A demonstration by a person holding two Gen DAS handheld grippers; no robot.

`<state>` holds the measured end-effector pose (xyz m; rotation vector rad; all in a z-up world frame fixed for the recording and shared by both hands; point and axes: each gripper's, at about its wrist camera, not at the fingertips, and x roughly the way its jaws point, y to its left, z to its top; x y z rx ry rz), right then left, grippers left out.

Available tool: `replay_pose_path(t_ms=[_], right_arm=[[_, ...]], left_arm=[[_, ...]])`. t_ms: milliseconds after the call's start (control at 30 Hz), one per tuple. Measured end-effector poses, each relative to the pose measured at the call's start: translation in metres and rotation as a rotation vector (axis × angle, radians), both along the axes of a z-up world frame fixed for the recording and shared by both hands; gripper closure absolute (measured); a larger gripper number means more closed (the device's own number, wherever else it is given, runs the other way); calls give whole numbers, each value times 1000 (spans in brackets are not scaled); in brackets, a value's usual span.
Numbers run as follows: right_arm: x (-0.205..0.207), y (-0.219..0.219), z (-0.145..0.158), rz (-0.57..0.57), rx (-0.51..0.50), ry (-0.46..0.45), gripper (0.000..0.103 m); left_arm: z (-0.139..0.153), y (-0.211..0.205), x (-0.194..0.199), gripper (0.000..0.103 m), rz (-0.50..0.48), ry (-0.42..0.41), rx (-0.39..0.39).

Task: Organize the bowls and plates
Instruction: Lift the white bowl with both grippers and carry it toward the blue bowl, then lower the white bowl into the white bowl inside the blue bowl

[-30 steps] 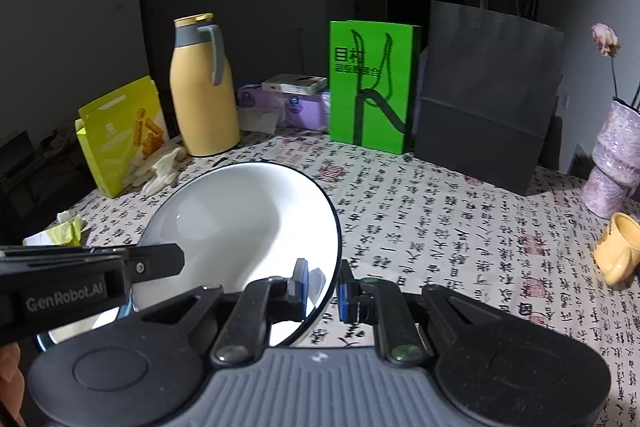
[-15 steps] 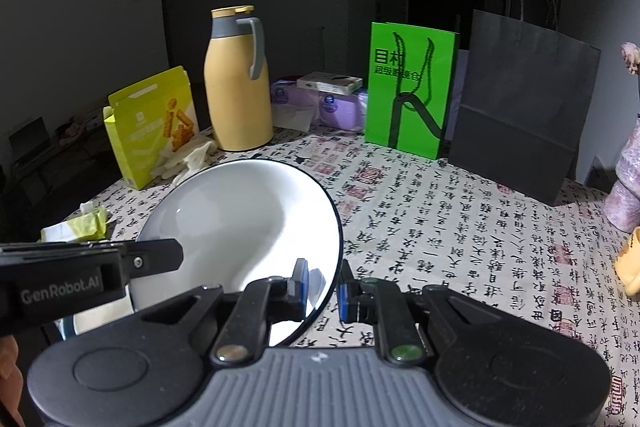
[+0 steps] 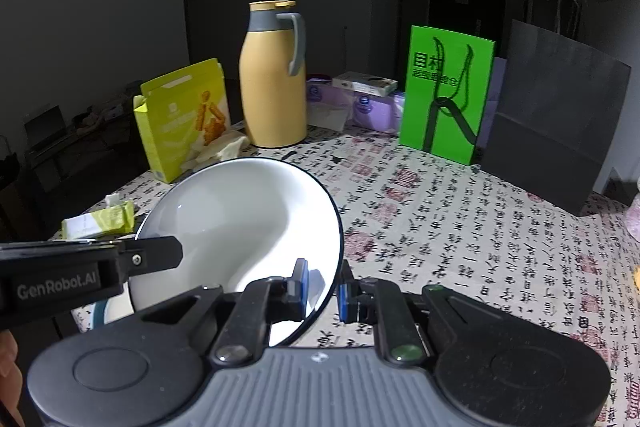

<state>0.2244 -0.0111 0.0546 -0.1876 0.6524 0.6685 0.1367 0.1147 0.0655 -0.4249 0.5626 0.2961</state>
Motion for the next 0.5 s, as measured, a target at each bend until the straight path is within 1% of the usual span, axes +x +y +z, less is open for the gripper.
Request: replay_pose_path(t_ms=[500], right_arm=[[-20,39,-10,66,-8,23,89]], left_arm=[[-10,35,-31,94,66,6,-20]])
